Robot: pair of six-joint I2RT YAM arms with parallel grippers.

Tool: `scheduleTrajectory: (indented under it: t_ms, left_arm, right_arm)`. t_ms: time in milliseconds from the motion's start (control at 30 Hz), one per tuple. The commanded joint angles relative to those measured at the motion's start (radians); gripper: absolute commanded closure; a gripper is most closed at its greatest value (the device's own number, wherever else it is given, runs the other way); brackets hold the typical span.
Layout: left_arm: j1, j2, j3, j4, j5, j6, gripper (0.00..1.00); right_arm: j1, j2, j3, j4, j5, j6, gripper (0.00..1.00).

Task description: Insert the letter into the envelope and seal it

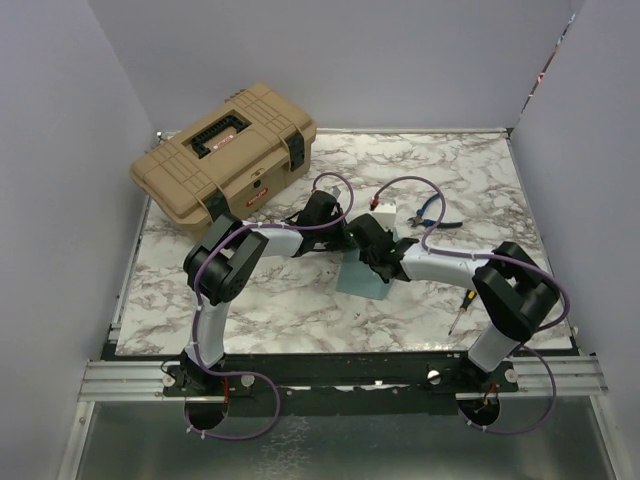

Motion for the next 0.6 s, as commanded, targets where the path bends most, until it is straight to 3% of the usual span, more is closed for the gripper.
scheduleTrajectory:
  t_ms: [0,333,567]
  left_arm:
    - [0.014,0.079,-0.045,-0.188,-0.124,0.050,1.00]
    - [0.015,0.084,-0.043,-0.192,-0.131,0.050,1.00]
    - [0.014,0.081,-0.044,-0.195,-0.126,0.057,1.00]
  right_arm:
    - [0.030,0.007,-0.097,-0.183,-0.111,0.073,1.00]
    - [0.061,-0.082,-0.126,-0.280,-0.144,0.110,1.00]
    - [0.045,-0.015,-0.062,-0.297,-0.072,0.063,1.00]
